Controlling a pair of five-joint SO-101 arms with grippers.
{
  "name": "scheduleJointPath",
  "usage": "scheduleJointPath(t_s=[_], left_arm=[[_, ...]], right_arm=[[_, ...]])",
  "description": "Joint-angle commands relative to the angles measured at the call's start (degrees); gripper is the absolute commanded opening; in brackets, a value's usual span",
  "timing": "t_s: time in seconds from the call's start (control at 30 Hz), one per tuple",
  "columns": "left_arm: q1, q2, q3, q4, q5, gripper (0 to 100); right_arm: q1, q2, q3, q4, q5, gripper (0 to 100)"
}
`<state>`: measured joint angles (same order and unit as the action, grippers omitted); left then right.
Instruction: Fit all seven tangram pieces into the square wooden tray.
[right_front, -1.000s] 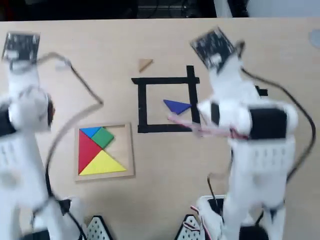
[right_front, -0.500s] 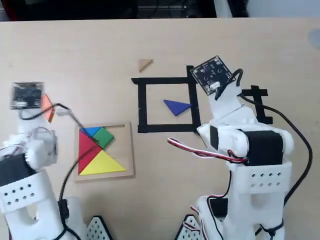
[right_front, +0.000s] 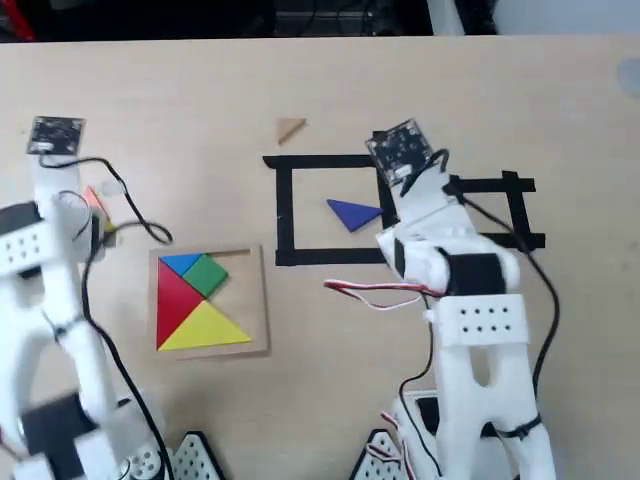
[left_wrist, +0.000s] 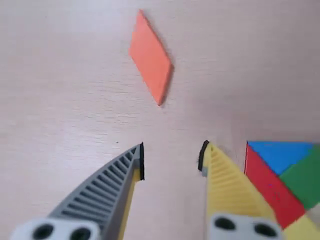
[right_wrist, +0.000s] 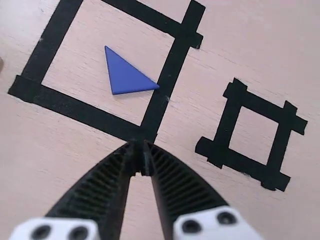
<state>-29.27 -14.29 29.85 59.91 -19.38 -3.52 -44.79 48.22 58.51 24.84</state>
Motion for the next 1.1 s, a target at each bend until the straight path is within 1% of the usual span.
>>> scheduleJointPath(t_s=[0.0, 0.07, 0.1, 0.2, 0.27, 0.33, 0.4, 0.5, 0.7, 0.8, 0.87, 0.97, 1.07], left_arm=[[-2.33, 10.29, -9.80, -4.22, 22.59, 19], [-0.84, 14.59, -11.38, -4.66, 28.84, 19], [0.84, 16.70, -12.00, -4.75, 30.59, 19], [4.09, 23.03, -14.81, -4.75, 31.65, 19], [4.18, 26.90, -17.80, -4.75, 32.00, 19], [4.00, 30.07, -21.41, -4.31, 34.37, 19], [4.35, 32.09, -23.78, -4.13, 35.25, 19], [4.53, 33.14, -26.68, -2.11, 35.60, 19], [4.00, 33.14, -27.82, -2.11, 35.69, 19], [0.92, 32.62, -27.82, -0.97, 35.87, 19], [-0.57, 32.79, -28.18, -0.44, 37.71, 19], [-0.40, 33.23, -27.74, -2.73, 38.07, 19], [-0.22, 32.62, -27.91, -3.08, 38.51, 19]], right_arm=[[-0.26, -0.57, 6.81, -8.00, -0.35, 1.1], [-1.58, -0.57, 7.69, -8.44, -0.35, 1.1], [-2.37, -0.57, 7.78, -8.26, -0.35, 1.1], [-4.40, -0.57, 8.13, -8.18, -0.35, 1.1], [-4.75, -0.57, 8.92, -8.44, -0.35, 1.1], [-4.84, -0.57, 9.36, -8.62, -0.35, 1.1], [-4.84, -0.57, 9.36, -8.62, -0.26, 1.1], [-4.84, -0.57, 9.27, -8.62, -0.18, 1.1], [-4.84, -0.57, 9.36, -8.62, 0.09, 1.1], [-4.84, -0.57, 9.45, -8.62, 0.09, 1.1], [-4.84, -0.57, 9.36, -8.62, 0.09, 1.1], [-5.45, -0.57, 9.36, -8.62, 0.09, 1.1], [-6.33, -0.57, 9.54, -8.44, 0.09, 1.1]])
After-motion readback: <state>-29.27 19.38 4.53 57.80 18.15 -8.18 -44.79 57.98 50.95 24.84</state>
